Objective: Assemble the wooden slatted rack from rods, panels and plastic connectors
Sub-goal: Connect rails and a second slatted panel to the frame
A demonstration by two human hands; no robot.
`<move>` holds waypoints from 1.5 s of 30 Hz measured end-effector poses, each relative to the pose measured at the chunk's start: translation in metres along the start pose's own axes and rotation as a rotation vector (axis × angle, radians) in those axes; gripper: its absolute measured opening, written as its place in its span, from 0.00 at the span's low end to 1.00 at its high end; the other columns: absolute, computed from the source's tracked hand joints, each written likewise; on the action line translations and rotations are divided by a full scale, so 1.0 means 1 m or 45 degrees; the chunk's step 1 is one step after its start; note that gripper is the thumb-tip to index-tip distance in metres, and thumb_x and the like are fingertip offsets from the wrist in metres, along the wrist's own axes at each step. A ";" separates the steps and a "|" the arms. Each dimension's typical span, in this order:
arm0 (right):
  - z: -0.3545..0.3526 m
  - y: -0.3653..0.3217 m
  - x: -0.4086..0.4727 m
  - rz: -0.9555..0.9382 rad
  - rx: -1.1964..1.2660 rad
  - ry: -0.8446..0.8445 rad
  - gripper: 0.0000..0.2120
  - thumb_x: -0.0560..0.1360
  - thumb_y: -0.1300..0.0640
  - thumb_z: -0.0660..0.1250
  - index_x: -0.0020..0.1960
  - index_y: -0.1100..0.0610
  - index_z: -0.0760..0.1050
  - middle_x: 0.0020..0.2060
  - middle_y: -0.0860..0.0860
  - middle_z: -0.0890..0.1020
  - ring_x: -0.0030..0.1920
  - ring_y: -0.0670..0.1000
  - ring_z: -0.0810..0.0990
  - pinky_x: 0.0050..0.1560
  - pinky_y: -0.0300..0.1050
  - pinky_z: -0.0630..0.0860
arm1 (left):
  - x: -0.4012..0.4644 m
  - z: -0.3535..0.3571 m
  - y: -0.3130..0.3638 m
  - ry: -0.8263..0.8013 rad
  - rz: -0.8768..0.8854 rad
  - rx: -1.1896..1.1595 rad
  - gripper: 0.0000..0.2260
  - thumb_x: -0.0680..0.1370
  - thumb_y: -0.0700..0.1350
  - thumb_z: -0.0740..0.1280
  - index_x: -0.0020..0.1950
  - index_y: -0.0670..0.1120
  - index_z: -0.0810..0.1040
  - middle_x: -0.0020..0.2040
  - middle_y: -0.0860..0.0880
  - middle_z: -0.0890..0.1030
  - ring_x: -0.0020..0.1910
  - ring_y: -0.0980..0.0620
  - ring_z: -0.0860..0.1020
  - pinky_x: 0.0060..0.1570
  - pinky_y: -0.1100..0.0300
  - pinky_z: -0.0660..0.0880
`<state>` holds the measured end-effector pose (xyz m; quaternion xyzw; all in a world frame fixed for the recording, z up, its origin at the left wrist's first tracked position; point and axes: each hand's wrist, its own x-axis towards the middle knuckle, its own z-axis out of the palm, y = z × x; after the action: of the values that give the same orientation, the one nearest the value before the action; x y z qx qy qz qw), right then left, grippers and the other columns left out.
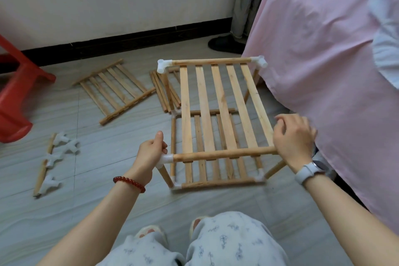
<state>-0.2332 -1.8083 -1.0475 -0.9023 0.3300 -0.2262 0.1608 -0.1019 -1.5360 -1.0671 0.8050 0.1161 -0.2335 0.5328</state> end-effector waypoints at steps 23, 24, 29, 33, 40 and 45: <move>0.075 -0.086 -0.034 0.258 0.726 -0.720 0.13 0.80 0.59 0.53 0.44 0.52 0.75 0.27 0.48 0.72 0.28 0.48 0.69 0.29 0.42 0.66 | -0.012 -0.157 -0.075 0.453 -0.157 -0.057 0.18 0.80 0.48 0.59 0.31 0.43 0.67 0.27 0.47 0.68 0.26 0.49 0.72 0.41 0.53 0.73; 0.076 -0.089 -0.035 0.192 0.667 -0.690 0.14 0.80 0.59 0.53 0.42 0.50 0.74 0.28 0.48 0.72 0.28 0.48 0.69 0.29 0.41 0.65 | -0.010 -0.158 -0.079 0.473 -0.124 -0.034 0.19 0.81 0.49 0.58 0.32 0.42 0.66 0.28 0.46 0.68 0.26 0.49 0.73 0.42 0.52 0.73; 0.085 -0.095 -0.035 0.112 0.607 -0.640 0.14 0.81 0.59 0.52 0.44 0.53 0.74 0.29 0.50 0.71 0.28 0.49 0.68 0.28 0.42 0.64 | 0.000 -0.160 -0.085 0.528 -0.064 0.162 0.21 0.81 0.53 0.57 0.31 0.44 0.63 0.28 0.47 0.67 0.26 0.52 0.70 0.31 0.57 0.63; 0.086 -0.103 -0.032 0.042 0.460 -0.606 0.14 0.81 0.62 0.51 0.49 0.61 0.75 0.36 0.53 0.74 0.37 0.54 0.71 0.36 0.45 0.64 | -0.003 -0.159 -0.077 0.580 0.089 0.326 0.21 0.81 0.49 0.54 0.28 0.45 0.60 0.27 0.47 0.65 0.29 0.49 0.65 0.29 0.56 0.57; 0.071 -0.115 -0.037 -0.274 0.207 -0.753 0.14 0.81 0.60 0.52 0.61 0.60 0.71 0.58 0.57 0.75 0.57 0.55 0.73 0.58 0.49 0.69 | -0.022 -0.153 -0.065 0.699 0.364 1.033 0.12 0.79 0.49 0.58 0.54 0.45 0.76 0.53 0.47 0.76 0.58 0.45 0.72 0.59 0.49 0.65; 0.060 -0.134 -0.046 -0.631 0.150 -1.125 0.22 0.80 0.56 0.56 0.73 0.52 0.58 0.68 0.50 0.64 0.65 0.48 0.67 0.64 0.43 0.65 | -0.025 -0.139 -0.046 0.587 0.699 1.123 0.14 0.78 0.47 0.62 0.62 0.46 0.75 0.62 0.46 0.74 0.64 0.46 0.69 0.66 0.48 0.60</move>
<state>-0.1639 -1.6716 -1.0530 -0.9524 -0.0069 0.1273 0.2771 -0.1081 -1.3888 -1.0464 0.9822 -0.0927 0.0690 0.1481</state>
